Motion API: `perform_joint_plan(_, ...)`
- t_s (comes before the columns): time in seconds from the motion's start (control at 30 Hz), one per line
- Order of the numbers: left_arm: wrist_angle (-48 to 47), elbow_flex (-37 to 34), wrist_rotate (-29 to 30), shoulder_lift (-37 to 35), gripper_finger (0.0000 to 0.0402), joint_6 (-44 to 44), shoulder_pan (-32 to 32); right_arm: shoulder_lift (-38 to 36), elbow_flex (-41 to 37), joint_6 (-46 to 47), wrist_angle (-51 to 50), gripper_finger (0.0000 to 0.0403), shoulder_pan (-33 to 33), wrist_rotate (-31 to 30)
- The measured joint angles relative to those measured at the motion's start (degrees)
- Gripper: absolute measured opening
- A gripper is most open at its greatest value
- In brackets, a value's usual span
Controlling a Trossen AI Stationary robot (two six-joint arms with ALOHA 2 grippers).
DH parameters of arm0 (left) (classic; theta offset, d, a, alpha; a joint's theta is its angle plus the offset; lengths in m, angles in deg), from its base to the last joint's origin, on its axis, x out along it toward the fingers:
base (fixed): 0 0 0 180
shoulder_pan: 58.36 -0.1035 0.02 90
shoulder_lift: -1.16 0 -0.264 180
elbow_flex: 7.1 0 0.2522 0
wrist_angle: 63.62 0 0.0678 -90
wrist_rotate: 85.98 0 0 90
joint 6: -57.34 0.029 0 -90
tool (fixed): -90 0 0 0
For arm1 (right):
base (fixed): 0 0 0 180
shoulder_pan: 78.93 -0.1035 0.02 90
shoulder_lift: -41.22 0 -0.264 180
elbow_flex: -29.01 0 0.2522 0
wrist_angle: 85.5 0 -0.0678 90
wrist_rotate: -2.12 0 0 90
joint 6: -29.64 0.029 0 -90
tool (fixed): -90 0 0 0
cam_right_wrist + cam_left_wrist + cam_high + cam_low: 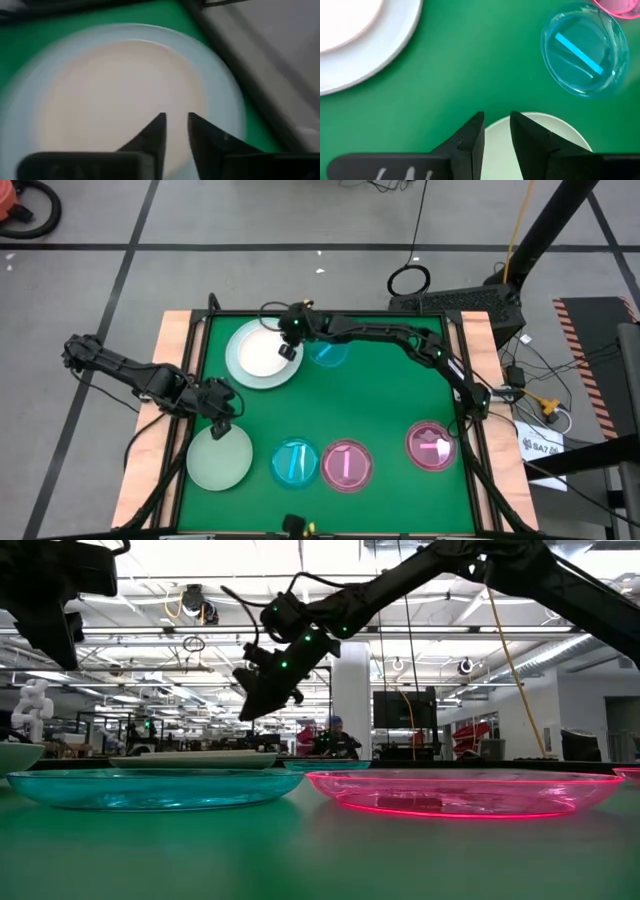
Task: Stack plastic plates
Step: Remove the white plate from the top of the blue plate
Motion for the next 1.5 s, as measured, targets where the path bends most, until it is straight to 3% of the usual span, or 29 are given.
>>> perform_joint_plan(0.1,0.00,0.00,0.85,0.00,0.0099,-0.06,0.00,-0.08,0.02,-1.27,-1.63,0.0115,2.48,11.13)
perform_joint_plan(0.23,0.00,0.00,1.35,0.00,0.0099,-0.08,0.02,-0.15,0.02,-11.06,-6.86,0.0147,4.98,13.19)
perform_joint_plan(0.4,0.00,0.00,2.65,0.00,0.0099,0.22,0.02,0.00,0.07,-12.27,-6.44,0.0156,6.74,16.78)
perform_joint_plan(0.73,-0.25,0.00,4.62,-0.02,0.0099,3.40,0.00,0.68,0.07,-6.10,-4.85,0.0151,4.42,7.91)
perform_joint_plan(0.93,-2.30,0.00,6.36,-0.01,0.0099,3.39,0.00,0.68,0.07,13.72,-4.97,0.0144,2.61,6.33)
perform_joint_plan(1.13,-2.64,0.00,7.65,-0.02,0.0099,3.47,0.00,0.57,1.22,21.92,-7.08,0.0132,0.16,2.66)
perform_joint_plan(1.27,-2.66,0.00,7.66,-0.02,0.0099,3.22,0.02,0.68,1.18,27.62,-11.60,0.0127,-1.35,-3.43)
perform_joint_plan(1.5,-2.67,0.00,7.66,0.00,0.0099,4.85,0.02,0.90,1.18,34.45,-13.63,0.0125,-2.21,-1.66)
